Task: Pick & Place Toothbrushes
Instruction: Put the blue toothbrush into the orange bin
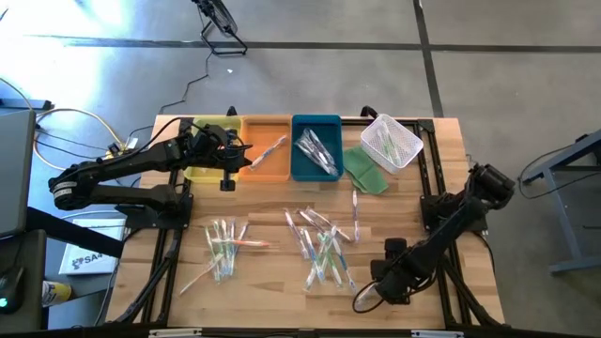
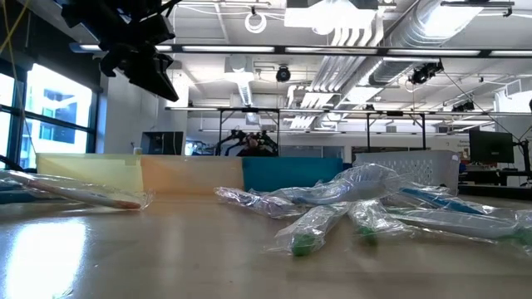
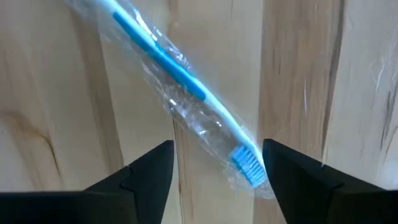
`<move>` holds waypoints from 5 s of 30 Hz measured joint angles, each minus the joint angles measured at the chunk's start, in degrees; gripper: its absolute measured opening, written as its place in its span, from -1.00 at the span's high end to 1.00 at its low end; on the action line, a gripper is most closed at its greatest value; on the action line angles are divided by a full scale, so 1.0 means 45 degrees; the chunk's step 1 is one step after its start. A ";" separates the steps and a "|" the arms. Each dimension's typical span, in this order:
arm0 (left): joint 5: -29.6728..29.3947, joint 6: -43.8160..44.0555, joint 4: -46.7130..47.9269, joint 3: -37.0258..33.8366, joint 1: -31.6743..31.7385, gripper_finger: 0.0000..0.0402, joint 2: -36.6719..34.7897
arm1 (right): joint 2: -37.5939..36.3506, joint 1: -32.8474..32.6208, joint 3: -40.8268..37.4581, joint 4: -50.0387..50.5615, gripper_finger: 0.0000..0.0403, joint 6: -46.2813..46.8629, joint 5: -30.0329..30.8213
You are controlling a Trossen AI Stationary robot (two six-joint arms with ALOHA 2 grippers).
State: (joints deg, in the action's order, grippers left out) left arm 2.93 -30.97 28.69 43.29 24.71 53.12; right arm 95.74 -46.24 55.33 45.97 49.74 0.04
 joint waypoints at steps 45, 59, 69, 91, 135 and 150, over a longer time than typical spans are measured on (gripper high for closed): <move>0.0002 -0.0002 0.0053 0.0000 0.0005 0.97 0.0000 | 0.1180 -0.0122 0.0005 -0.0536 0.94 -0.0356 0.0279; 0.0002 0.0003 0.0052 0.0000 0.0000 0.97 0.0000 | 0.0079 -0.0131 0.0232 -0.0635 0.97 0.0049 -0.0463; 0.0002 0.0963 -0.0476 0.0000 0.0004 0.97 0.0000 | -0.0982 -0.0041 0.1210 -0.0584 0.97 -0.0029 0.1279; 0.3405 -0.0411 -0.3772 0.0004 0.1093 0.97 0.0005 | -0.1462 0.5500 0.1292 -0.5571 0.97 -0.8651 0.3264; 0.5340 0.4211 -0.9655 0.0005 0.1081 0.33 0.1579 | -0.1467 1.2287 0.1302 -1.2652 0.97 -1.3449 0.2949; 0.4806 0.2616 -1.1801 0.0005 -0.0360 0.09 0.2476 | -0.1467 1.2279 0.1302 -1.2634 0.97 -1.3416 0.2271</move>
State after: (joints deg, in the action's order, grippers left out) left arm 24.56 -19.20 -24.42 43.31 23.09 64.27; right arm 89.14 9.02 61.19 -10.88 -10.64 10.26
